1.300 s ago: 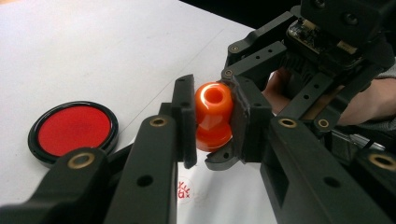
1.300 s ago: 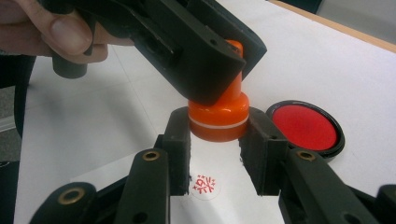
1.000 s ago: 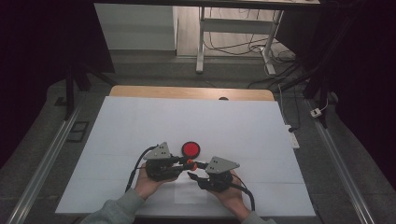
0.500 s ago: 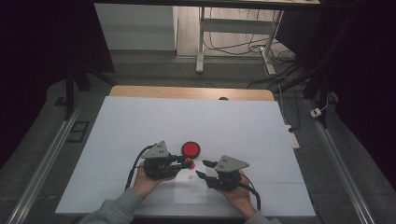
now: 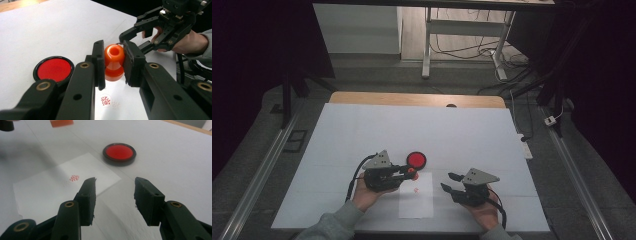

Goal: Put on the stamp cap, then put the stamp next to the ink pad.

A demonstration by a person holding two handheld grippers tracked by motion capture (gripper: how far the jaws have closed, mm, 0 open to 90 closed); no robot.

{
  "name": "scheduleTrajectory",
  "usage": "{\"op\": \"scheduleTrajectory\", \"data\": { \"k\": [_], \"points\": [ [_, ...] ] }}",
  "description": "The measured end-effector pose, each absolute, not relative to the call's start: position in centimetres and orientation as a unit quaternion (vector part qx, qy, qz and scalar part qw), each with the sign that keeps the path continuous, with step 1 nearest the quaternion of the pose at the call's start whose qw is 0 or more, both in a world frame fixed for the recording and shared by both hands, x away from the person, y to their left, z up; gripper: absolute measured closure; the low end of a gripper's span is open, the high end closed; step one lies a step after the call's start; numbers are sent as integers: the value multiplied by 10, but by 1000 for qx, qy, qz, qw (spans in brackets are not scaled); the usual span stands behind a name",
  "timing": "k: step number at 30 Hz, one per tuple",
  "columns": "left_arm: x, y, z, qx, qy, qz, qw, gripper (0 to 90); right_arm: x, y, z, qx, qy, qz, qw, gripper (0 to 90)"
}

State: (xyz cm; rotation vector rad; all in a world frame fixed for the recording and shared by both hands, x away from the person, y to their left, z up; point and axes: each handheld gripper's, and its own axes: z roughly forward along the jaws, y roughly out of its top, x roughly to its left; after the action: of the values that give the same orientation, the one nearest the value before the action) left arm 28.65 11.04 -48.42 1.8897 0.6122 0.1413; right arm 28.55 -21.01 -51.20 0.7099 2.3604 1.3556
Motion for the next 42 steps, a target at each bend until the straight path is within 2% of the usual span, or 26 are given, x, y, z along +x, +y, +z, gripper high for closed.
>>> {"op": "scheduleTrajectory", "data": {
  "k": [20, 42],
  "points": [
    [291, 123, -477, 792, 275, 71, 540, 721, 281, -280, -511, 304, 813, 454, 202, 511],
    [303, 147, -466, 773, 312, 91, 545, 721, 287, -281, -514, 305, 816, 449, 199, 506]
  ]
}}
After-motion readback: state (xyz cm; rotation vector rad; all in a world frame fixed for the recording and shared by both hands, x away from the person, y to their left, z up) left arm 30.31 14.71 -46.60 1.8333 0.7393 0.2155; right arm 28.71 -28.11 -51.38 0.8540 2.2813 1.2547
